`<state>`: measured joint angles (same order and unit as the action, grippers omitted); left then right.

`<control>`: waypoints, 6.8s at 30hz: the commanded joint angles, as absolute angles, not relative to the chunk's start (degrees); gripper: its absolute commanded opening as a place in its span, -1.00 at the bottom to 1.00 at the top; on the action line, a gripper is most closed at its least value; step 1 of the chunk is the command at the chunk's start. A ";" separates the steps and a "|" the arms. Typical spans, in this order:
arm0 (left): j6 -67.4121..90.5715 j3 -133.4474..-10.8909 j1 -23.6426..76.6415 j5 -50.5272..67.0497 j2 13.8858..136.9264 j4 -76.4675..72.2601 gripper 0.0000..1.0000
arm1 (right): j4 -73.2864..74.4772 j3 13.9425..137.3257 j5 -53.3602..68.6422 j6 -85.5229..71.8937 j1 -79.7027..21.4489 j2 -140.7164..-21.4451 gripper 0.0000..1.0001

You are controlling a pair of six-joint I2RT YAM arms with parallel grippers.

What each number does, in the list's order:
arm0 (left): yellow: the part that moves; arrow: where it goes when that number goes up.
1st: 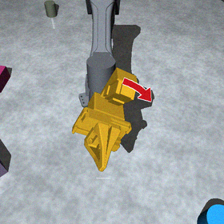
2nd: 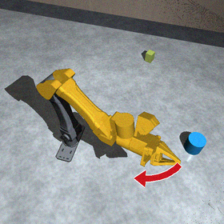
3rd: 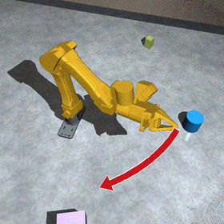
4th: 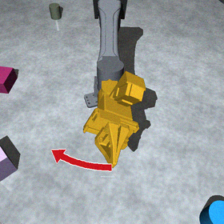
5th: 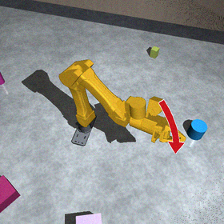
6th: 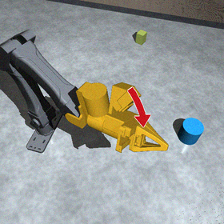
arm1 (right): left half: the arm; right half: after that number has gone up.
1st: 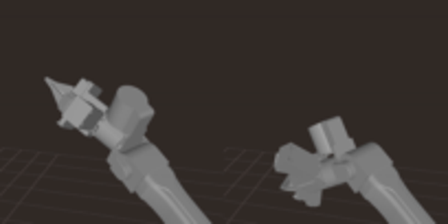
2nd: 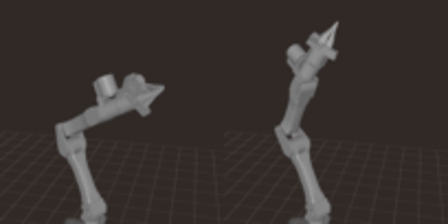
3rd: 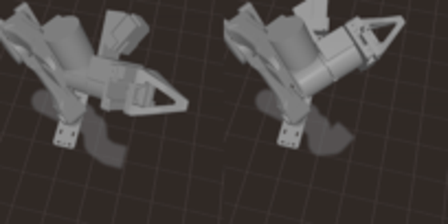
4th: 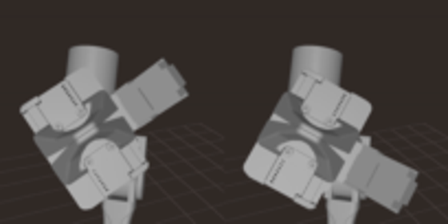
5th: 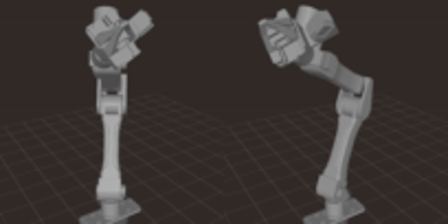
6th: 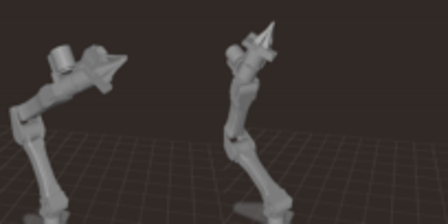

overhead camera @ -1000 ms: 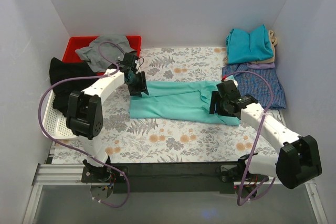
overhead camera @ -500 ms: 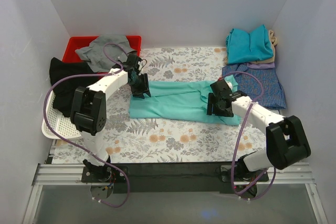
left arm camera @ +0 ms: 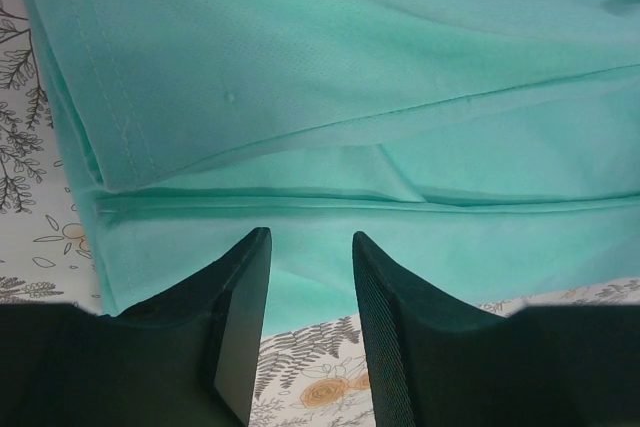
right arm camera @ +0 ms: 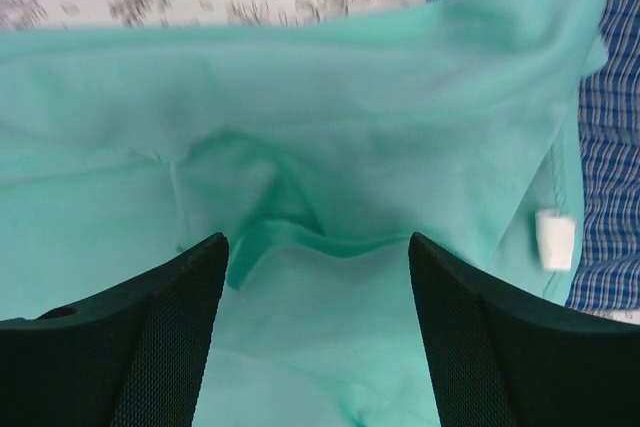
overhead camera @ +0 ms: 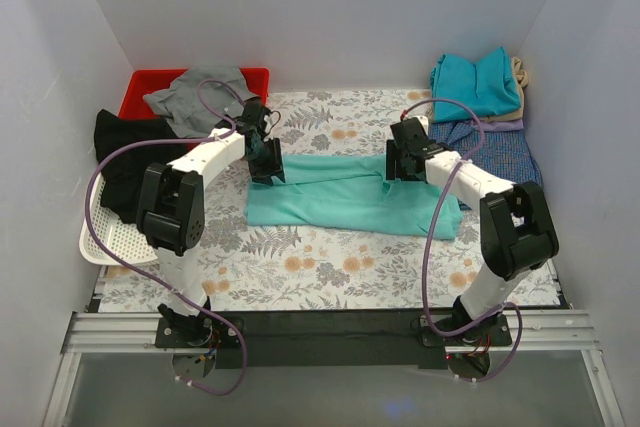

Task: Fold and stack the t-shirts
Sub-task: Fold the tshirt

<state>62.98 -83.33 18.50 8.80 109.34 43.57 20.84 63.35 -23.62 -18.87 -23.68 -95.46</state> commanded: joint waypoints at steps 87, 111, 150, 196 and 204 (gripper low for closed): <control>64.25 -73.48 32.87 9.32 106.61 34.90 -0.25 | 21.10 79.46 -11.96 -5.53 -22.59 -105.56 0.78; 78.39 -60.20 37.00 25.92 95.71 36.04 -0.27 | 32.60 113.27 10.97 -0.28 -24.43 -140.96 0.72; 75.67 -89.30 15.56 -3.00 102.13 32.52 0.04 | 15.47 119.53 42.62 -10.90 -24.43 -138.16 0.66; 72.77 -87.98 15.56 6.68 109.33 30.85 -0.03 | 24.61 121.29 8.44 10.90 -31.73 -147.39 -0.72; 72.60 -87.28 15.56 6.24 108.90 30.59 -0.04 | 21.10 117.43 6.77 10.99 -32.87 -145.02 -0.97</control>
<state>73.30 -87.68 15.49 6.04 110.45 30.89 15.22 121.32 9.91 9.78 -32.21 -144.64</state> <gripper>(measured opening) 0.482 0.020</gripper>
